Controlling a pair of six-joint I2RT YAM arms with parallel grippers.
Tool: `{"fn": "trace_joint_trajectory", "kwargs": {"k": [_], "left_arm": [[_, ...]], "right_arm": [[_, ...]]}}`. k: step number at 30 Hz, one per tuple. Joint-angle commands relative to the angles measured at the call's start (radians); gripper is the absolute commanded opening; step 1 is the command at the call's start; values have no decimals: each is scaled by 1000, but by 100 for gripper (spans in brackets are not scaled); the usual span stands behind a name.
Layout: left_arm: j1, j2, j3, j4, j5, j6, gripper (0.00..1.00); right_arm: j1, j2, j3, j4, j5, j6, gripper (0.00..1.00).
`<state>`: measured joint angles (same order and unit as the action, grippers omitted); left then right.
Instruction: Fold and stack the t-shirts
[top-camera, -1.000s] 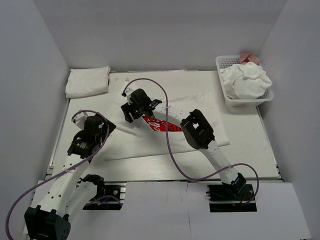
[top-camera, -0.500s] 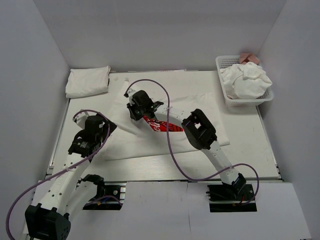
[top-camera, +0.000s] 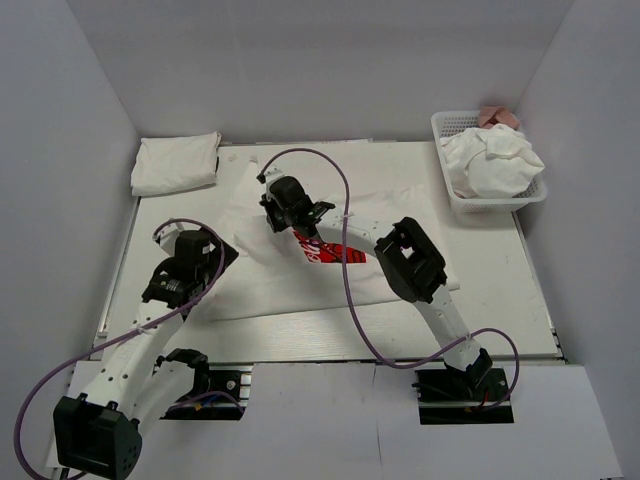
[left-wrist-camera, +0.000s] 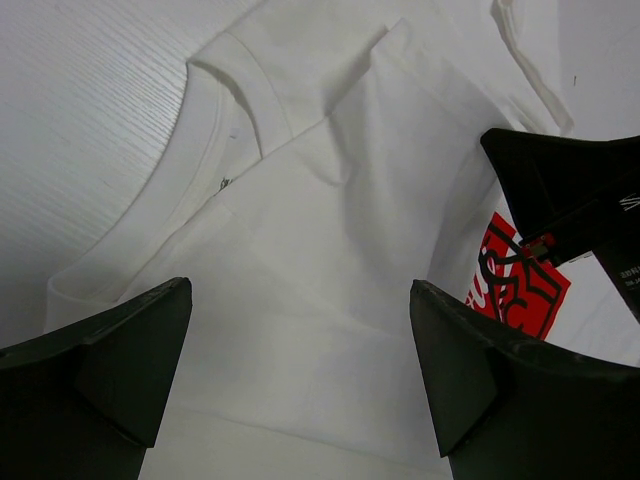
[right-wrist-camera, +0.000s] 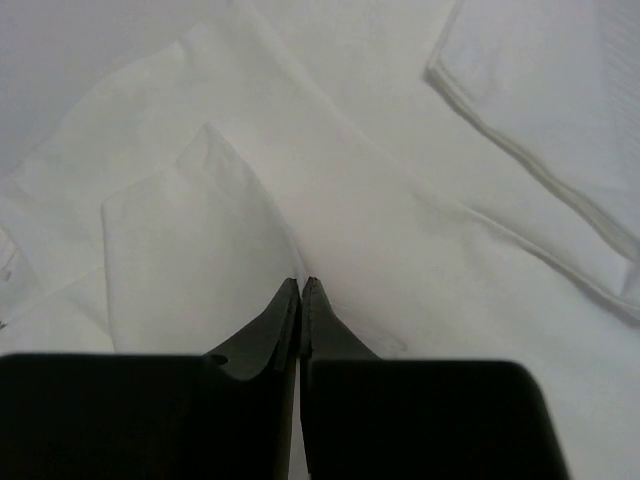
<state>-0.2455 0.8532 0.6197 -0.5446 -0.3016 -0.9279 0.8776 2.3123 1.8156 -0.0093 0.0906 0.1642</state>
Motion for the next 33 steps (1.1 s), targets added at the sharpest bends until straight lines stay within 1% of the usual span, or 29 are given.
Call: {"fn": "trace_joint_trajectory", "kwargs": {"k": [1,4,6,7,9,10,12,14,15,18,19,20,21,22,23,24,25,26,27,28,29,30,31,32,33], "left_arm": [[2,-5,-9,15,7,9,100],[2,-5,-9,15,7,9,100],[2,4,-9,15,-2,9,100],[2,4,-9,15,-2,9,100],[2,15,-9,24,-11,9,100],[2,15,1,34,-11,9,100],[2,41,2,44,-11,9,100],[2,82,47,63,-11,18,100],[2,101,48,63,-11,18,100],[2,179,115,87,-11,30,100],[2,243,159,121,-11,43,100],[2,282,187,121,-11,69,100],[2,323,222,121,-20,78,100],[2,367,306,121,-42,93,100],[2,465,401,121,-56,130,100],[2,519,452,121,-56,150,100],[2,573,503,121,-56,171,100],[2,687,556,121,-56,208,100],[2,748,669,95,-56,208,100],[11,808,730,75,-44,227,100],[11,866,843,43,-44,239,100],[11,976,900,25,-72,248,100],[11,1030,952,12,-85,248,100],[11,1079,1047,12,-85,267,100],[11,1130,1101,3,-85,280,100]], "right_arm": [[-3,-54,-10,11,159,40,1],[-5,-50,-10,-43,244,83,1],[-3,-45,2,-64,291,92,2],[-3,-37,13,-69,299,92,5],[-3,-25,37,-81,305,87,22],[-3,-22,42,-93,287,86,29],[-5,-24,51,-95,278,83,51],[-6,-34,80,-139,285,92,90],[-5,-39,85,-149,294,95,90],[-20,-83,79,-172,333,115,90],[-31,-111,65,-173,334,120,90],[-46,-122,39,-175,337,144,90],[-54,-179,21,-169,337,155,90],[-75,-195,-45,-159,331,159,90],[-101,-241,-70,-159,324,184,90],[-129,-255,-90,-156,319,190,90],[-144,-270,-154,-161,310,204,90],[-185,-286,-177,-164,302,212,90],[-198,-316,-194,-161,296,215,90],[-212,-350,-260,-165,299,206,90],[-239,-381,-281,-152,299,204,90],[-250,-396,-324,-144,331,196,90],[-259,-430,-363,-139,334,167,90],[-278,-436,-387,-133,340,161,90],[-299,-441,-394,-133,347,150,90]]}}
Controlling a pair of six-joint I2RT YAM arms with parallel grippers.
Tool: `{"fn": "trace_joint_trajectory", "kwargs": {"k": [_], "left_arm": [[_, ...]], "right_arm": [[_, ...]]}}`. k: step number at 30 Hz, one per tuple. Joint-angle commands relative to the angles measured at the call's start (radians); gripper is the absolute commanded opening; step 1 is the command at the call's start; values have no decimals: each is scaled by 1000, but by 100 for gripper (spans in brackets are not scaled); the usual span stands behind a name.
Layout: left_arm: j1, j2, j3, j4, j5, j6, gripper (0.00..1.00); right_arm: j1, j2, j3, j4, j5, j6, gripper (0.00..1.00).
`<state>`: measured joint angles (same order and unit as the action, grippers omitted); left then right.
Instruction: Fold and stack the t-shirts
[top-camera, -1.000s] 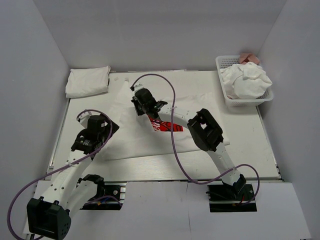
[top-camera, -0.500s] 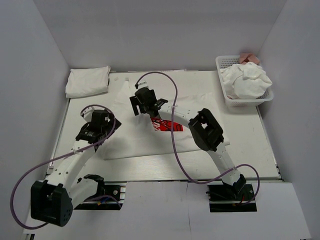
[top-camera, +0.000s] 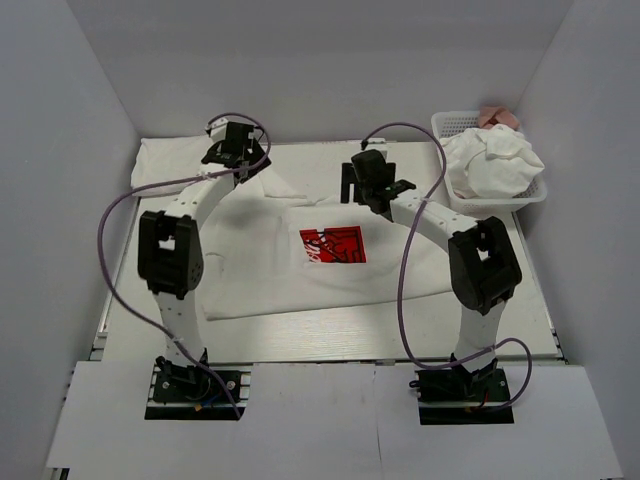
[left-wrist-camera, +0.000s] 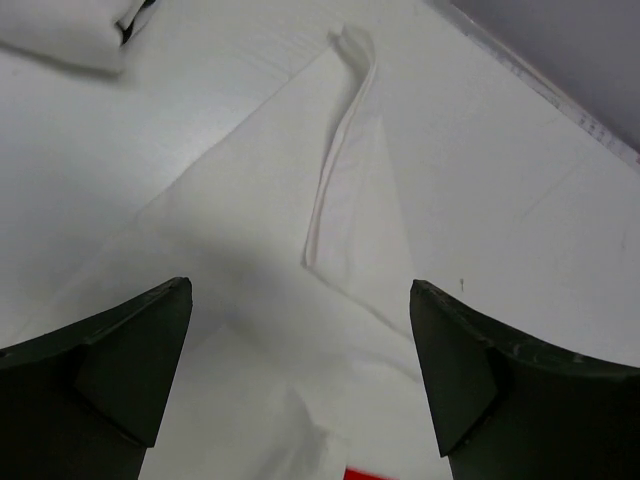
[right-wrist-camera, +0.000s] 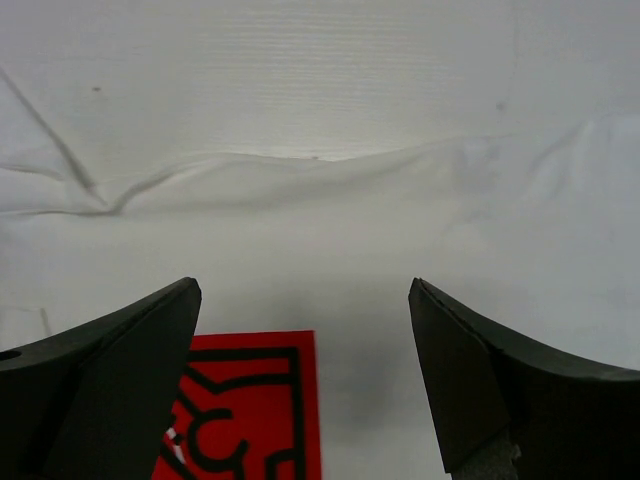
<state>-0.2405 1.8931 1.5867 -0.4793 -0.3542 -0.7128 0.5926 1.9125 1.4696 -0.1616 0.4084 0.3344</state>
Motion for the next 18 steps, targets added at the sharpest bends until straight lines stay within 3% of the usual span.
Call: {"fn": "trace_joint_trajectory", "kwargs": {"k": [1,7,14,18], "left_arm": [[15,188,192,-77,-32,65,100],[35,480,614,-101,13,105,100],[44,555,544,157,40,105,100],[53,615,590,240,73,85,100]], "right_arm": [[-28,-41,-49,11,41,-26,90],[-106,-44,-61,-33,11,-8,90],[-146,-72,-141,0,-33,-57,90],[-162,-82,-169,-12,3,-64,90]]}}
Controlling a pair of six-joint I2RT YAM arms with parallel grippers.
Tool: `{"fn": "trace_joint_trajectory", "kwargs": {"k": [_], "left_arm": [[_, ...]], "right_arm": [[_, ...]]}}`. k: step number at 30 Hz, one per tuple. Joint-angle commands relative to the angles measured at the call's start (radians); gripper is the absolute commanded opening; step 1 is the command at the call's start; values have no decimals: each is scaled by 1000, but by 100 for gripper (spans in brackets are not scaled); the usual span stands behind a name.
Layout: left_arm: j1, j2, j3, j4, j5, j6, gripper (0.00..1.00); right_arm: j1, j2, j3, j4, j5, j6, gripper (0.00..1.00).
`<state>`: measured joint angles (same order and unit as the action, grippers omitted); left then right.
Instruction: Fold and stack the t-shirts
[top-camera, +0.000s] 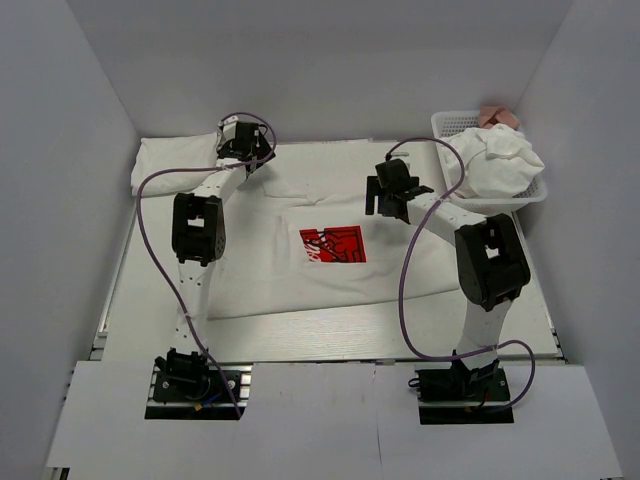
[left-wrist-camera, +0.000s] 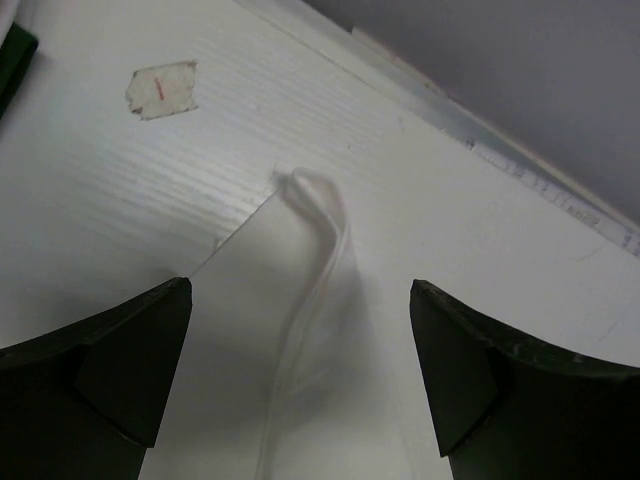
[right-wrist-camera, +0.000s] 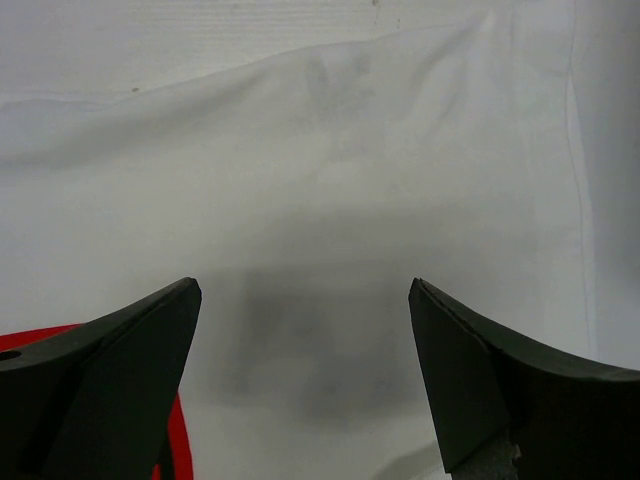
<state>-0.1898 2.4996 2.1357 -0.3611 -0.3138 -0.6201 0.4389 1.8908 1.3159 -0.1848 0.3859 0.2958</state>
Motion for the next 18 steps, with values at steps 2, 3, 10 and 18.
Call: {"fn": "trace_joint_trajectory", "kwargs": {"k": [2,3,10,18], "left_arm": [[3,54,70,140,45,-7,100],[3,68,90,164,61,-7,100],[3,125,95,237,61,-27,76],[3,134,105,284,71,-27,22]], "right_arm": [[-23,-58,-17,7,45,-30,90],[-26,-59,-18,5,51,-32,90],[-72,-58,-17,-27,108,-24,90],[-118,25,60,-77,114,34,90]]}}
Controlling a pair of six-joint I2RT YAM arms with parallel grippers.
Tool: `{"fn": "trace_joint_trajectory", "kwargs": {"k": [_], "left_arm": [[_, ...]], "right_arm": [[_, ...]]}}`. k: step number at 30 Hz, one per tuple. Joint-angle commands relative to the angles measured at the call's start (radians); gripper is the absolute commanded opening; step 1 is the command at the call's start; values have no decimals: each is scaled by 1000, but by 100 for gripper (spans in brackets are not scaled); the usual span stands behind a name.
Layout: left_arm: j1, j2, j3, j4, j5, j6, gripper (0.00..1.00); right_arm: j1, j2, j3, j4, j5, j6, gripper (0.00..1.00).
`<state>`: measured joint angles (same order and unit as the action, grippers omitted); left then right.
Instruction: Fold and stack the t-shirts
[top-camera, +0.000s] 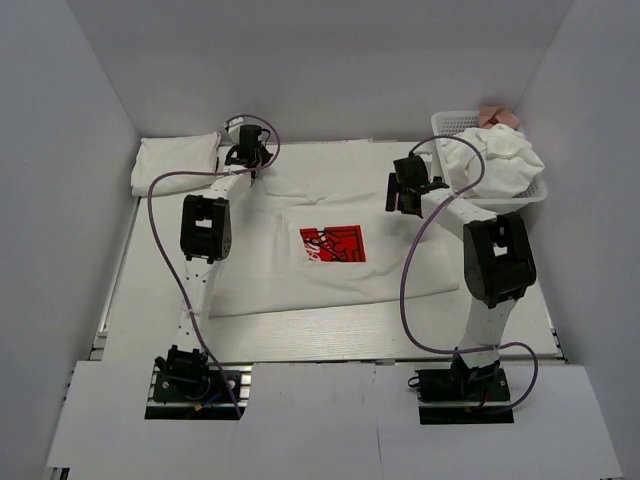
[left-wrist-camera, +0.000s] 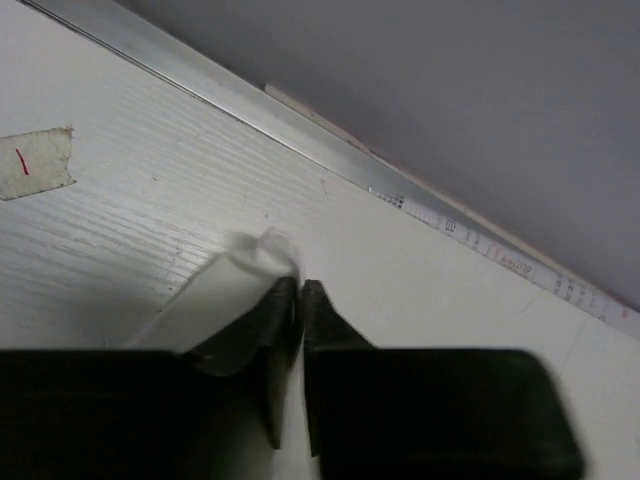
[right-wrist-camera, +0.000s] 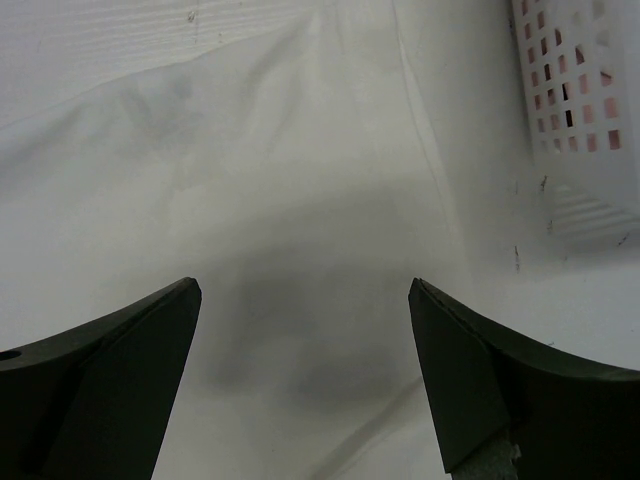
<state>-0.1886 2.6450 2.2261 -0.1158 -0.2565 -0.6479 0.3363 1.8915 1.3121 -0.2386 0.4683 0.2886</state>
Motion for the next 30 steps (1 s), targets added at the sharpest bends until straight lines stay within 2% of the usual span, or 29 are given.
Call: {"fn": "trace_joint_trajectory", "kwargs": {"k": [1,3,9,14,17,20,30], "left_arm": [[1,-23,15,39,14,1,16],[1,-52,-16,30,2,1,0],[1,-178,-146,30,-7,34,0],[1,-344,-321,51,16,90,0],[1,-408,-401,61,16,129,0],[1,-477,-457,61,7,172,0],[-18,-651,-629,-53,-7,169,0]], "right_arm": [[-23,46,88,-28,35,50,90],[-29,63,125,-45,52,82,90],[-43,199,320,-106,37,158,90],[-52,391,619,-251,29,279,90],[-60,465,712,-289,-17,302,90],[-68,515,781,-340,-16,300,90],[-92,558,768,-363,0,270,90]]}}
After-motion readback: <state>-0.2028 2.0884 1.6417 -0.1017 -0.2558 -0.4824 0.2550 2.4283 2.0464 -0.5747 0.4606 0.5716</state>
